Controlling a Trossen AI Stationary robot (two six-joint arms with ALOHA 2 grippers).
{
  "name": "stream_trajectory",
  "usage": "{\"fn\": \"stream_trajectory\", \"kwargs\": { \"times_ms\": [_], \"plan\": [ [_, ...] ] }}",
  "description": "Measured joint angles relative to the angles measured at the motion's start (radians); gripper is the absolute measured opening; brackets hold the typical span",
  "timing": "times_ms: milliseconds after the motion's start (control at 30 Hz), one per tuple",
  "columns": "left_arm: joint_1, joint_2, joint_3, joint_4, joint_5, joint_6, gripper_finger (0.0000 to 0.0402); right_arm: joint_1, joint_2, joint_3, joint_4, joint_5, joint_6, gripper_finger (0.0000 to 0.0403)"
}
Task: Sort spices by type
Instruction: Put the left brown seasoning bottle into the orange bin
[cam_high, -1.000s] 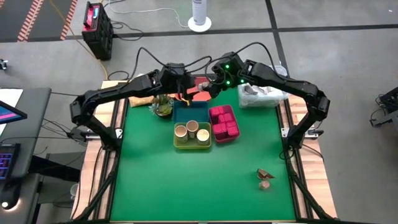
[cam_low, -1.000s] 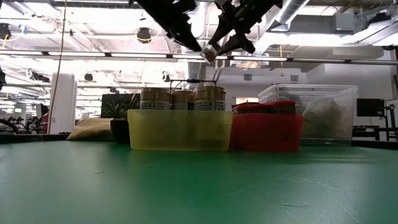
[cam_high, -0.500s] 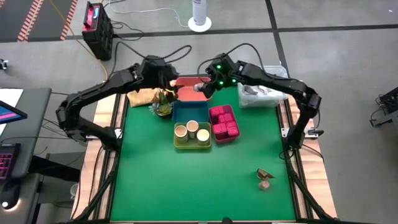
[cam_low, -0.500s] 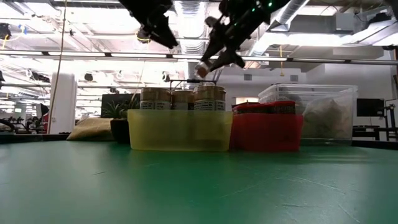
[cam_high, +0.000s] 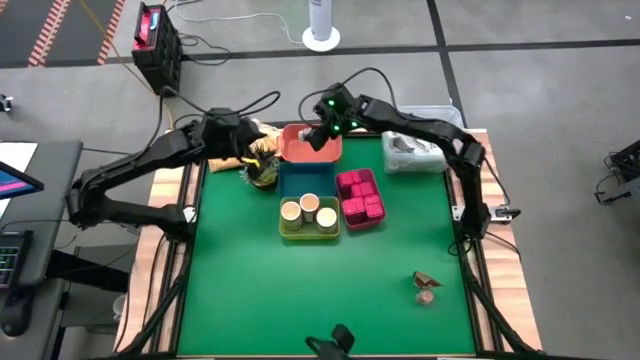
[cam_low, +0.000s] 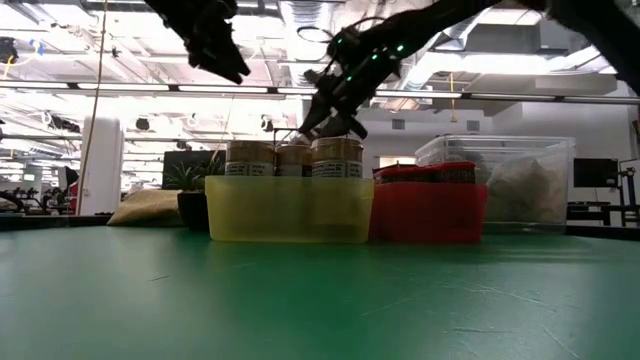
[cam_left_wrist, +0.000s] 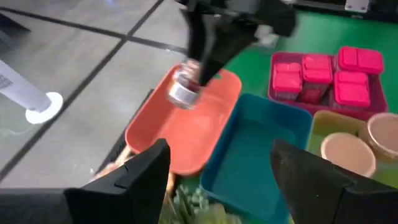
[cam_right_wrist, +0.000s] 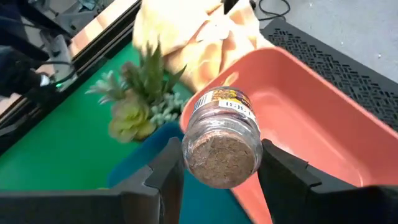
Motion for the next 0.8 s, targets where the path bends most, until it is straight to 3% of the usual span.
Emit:
{"fn": "stream_trajectory", "kwargs": {
  "times_ms": [367,800],
  "plan": [
    [0.0,-0.055,-0.032,-0.114,0.0,-0.03,0.0261,-0.03,0.211,0.261,-0.225,-0.012,-0.088,0.0196],
    [0.002,-0.054,-0.032,-0.114,-0.002,-0.02,0.0261,-0.038,0.242,0.282,-0.326,0.018,-0.095,0.0196]
  ]
}}
